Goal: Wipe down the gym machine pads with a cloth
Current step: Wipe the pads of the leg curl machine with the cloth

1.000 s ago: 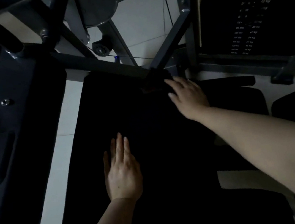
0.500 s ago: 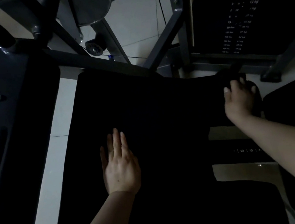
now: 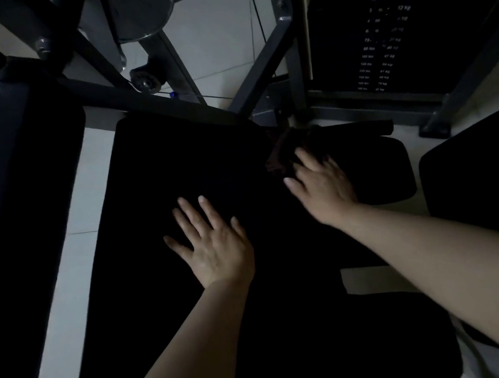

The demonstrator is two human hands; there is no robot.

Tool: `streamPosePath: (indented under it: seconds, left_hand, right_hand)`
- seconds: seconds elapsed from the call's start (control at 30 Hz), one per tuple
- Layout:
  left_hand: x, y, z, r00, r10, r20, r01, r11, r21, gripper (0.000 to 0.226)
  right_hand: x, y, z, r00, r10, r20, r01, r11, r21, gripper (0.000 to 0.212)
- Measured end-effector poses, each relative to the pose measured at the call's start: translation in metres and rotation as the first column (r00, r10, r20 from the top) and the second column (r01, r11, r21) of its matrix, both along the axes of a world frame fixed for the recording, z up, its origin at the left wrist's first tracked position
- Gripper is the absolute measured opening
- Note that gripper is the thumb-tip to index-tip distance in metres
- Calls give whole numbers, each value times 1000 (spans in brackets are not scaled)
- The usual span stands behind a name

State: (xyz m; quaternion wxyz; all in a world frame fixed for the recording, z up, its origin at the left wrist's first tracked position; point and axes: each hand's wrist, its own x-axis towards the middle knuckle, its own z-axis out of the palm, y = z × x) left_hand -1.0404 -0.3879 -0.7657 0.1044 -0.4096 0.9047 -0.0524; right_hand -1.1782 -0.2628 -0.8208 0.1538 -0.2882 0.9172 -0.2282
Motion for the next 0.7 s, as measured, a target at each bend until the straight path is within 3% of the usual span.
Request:
streamPosePath:
  seconds: [0.13, 0.27, 0.43, 0.53, 0.7]
  left_hand:
    - [3, -3, -2, 990, -142, -27, 142, 990, -2, 63]
    - [2, -5, -1, 967, -247, -59, 249, 968, 24, 59]
    - [0, -5, -1, 971, -235, -43, 236, 971, 26, 59]
    - [-1, -5, -3, 974, -223, -43, 224, 975, 14, 61]
    - [-3, -5, -5, 971, -237, -22, 237, 972, 2, 63]
  right_hand:
    - [-25, 40, -16, 992, -128, -15, 127, 992, -19, 44]
    - [-37, 55, -26, 939, -343, 32, 343, 939, -2, 42]
    - [-64, 77, -38, 721, -683, 118, 687, 726, 9, 47]
    - [-57, 71, -36, 679, -724, 126, 729, 685, 7, 46]
    - [-5, 59, -26, 761, -643, 86, 646, 763, -9, 38]
